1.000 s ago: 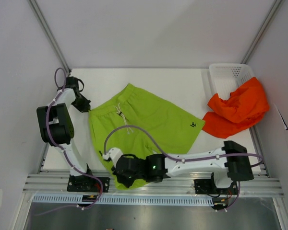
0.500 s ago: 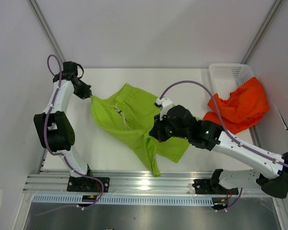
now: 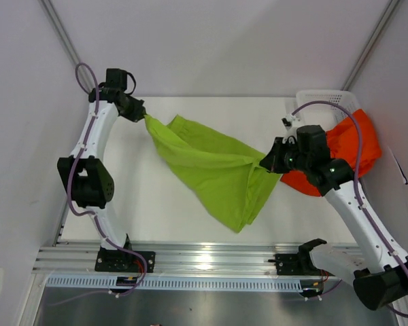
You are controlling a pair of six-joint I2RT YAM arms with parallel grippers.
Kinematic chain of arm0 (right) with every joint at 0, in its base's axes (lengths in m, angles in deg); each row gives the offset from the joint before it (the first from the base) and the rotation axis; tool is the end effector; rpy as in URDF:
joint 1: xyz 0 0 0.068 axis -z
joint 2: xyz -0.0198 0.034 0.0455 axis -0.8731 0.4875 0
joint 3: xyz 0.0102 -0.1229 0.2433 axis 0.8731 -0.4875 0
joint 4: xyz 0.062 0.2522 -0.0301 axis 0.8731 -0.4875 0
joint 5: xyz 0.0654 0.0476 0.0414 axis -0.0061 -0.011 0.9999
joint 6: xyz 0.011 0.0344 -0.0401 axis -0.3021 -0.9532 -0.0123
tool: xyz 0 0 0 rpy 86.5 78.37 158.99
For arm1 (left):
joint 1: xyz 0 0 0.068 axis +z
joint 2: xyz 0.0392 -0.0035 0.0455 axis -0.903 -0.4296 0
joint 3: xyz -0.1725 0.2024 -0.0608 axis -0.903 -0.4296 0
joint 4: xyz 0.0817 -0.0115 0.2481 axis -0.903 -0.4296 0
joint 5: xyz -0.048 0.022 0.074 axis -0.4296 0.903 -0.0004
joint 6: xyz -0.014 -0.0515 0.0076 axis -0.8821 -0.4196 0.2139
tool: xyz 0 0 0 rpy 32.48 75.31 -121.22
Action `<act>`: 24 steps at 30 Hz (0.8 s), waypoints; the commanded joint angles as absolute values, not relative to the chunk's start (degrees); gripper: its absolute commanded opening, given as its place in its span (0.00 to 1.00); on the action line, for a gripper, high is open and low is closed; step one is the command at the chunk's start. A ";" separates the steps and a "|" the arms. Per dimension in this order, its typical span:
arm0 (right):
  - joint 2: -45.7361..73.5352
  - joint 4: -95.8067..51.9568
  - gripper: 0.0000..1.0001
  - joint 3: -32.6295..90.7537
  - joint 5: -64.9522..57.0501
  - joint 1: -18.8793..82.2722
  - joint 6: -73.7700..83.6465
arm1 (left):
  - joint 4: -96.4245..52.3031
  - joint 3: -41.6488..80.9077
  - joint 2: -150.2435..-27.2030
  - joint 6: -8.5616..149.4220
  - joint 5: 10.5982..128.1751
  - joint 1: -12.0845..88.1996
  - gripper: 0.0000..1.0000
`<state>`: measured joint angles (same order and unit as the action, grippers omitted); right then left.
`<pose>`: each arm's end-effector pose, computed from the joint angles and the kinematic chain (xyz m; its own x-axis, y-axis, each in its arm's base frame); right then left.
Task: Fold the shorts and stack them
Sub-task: Fold the shorts
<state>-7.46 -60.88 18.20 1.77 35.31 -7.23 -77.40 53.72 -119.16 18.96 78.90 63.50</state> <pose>0.1907 0.1001 0.3612 -0.6756 0.0282 -0.7367 -0.3925 0.8321 0.3919 0.4028 -0.0067 0.3419 -0.3657 -0.8846 -0.2894 -0.7076 0.4662 -0.5309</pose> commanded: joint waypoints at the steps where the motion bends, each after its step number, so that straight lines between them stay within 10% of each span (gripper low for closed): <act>1: -8.56 -61.23 0.00 17.68 8.62 42.95 -4.60 | -75.93 59.76 -121.76 12.58 78.35 61.75 0.00; 24: 15.08 -50.34 0.00 29.81 11.60 59.77 -8.29 | -71.36 72.27 -134.61 0.36 79.40 58.40 0.00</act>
